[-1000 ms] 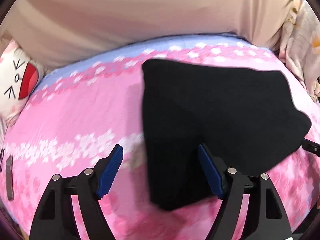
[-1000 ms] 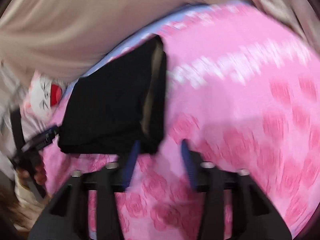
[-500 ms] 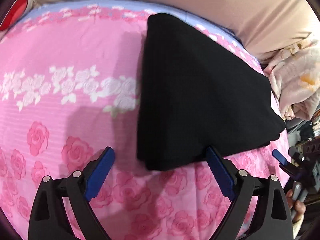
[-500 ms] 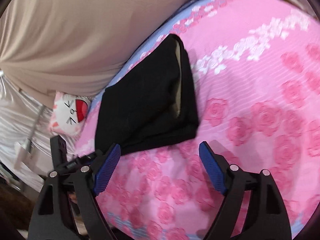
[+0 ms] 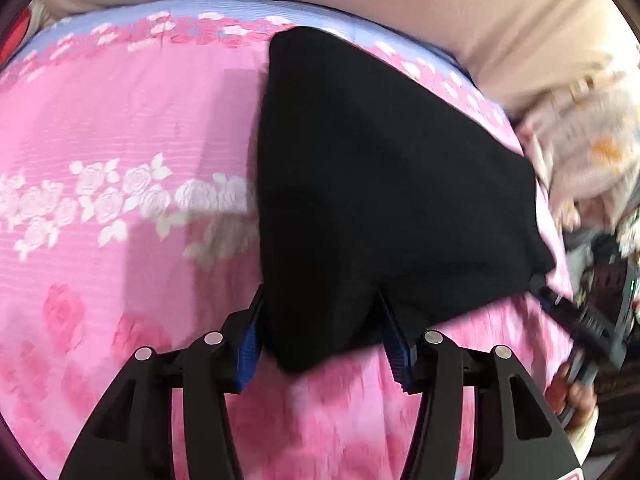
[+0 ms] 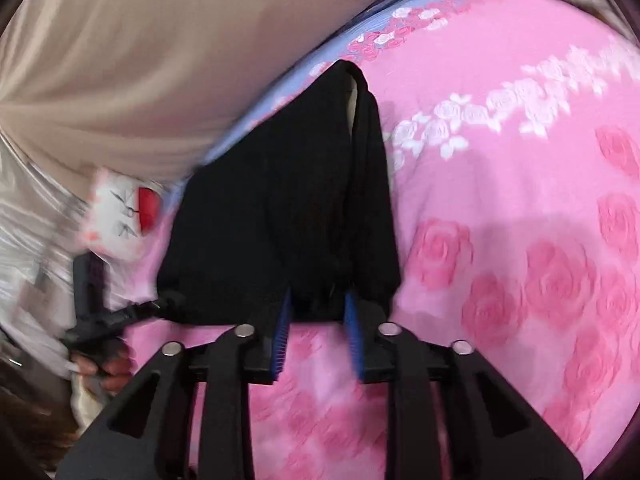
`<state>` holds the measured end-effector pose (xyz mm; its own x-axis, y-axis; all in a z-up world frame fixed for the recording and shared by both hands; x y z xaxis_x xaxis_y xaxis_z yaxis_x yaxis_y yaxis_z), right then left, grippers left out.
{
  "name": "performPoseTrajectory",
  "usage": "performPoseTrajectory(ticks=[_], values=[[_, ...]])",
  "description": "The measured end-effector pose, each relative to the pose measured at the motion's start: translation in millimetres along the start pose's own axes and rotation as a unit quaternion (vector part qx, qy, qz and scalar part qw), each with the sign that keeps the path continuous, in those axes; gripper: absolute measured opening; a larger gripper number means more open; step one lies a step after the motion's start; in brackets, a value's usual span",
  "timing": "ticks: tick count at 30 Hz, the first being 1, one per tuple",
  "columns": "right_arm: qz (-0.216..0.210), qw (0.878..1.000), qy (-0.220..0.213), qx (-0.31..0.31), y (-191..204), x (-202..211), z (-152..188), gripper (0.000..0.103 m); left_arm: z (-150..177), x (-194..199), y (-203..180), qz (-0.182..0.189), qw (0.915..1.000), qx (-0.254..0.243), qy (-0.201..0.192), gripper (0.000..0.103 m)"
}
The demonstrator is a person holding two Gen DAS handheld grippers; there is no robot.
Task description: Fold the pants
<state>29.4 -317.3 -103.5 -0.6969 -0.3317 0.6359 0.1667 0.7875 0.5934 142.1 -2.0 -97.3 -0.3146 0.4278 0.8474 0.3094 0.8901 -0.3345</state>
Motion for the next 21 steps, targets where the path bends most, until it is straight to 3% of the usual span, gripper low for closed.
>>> performPoseTrajectory(ticks=[1, 2, 3, 5, 8, 12, 14, 17, 18, 21], values=[[0.018, 1.0, -0.008, 0.018, 3, 9, 1, 0.053, 4, 15, -6, -0.005, 0.9999, -0.011, -0.009, 0.054], [0.041, 0.998, -0.027, 0.048, 9, 22, 2, 0.077, 6, 29, -13, -0.003, 0.9995, -0.023, -0.022, 0.061], [0.053, 0.995, -0.04, 0.073, 15, 31, 3, 0.082, 6, 42, -21, 0.004, 0.9986, -0.038, -0.036, 0.067], [0.074, 0.988, -0.045, 0.126, 23, 37, 4, 0.081, -1, 64, -46, 0.007, 0.9951, -0.071, -0.068, 0.076], [0.117, 0.972, -0.018, 0.204, 34, 19, 7, 0.066, -22, 64, -96, 0.007, 0.9867, -0.129, -0.098, 0.081], [0.118, 0.958, 0.004, 0.262, 37, -4, 9, 0.062, -38, 6, -157, -0.022, 0.9783, -0.193, -0.071, 0.082], [0.092, 0.962, 0.002, 0.258, 38, -8, 0, 0.056, -40, -18, -169, -0.03, 0.9779, -0.2, -0.053, 0.082], [0.059, 0.973, 0.009, 0.223, 28, -10, -16, 0.013, -41, -34, -179, -0.038, 0.9783, -0.199, -0.042, 0.082], [0.047, 0.976, 0.006, 0.211, 26, -6, -22, 0.011, -40, -37, -182, -0.046, 0.9774, -0.202, -0.042, 0.082], [0.075, 0.98, 0.008, 0.184, 1, 1, -31, 0.011, -37, -42, -179, -0.07, 0.9751, -0.205, -0.046, 0.083]])
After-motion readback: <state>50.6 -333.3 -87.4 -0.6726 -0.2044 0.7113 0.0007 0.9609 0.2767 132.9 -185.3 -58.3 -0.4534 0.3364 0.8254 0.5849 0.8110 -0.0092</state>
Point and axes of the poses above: each gripper's, at about its wrist camera, not at the fingertips, and x roughly against the way its jaws point, y to its left, z to its underside, the point moved 4 cm from there along -x, roughly the way its jaws point
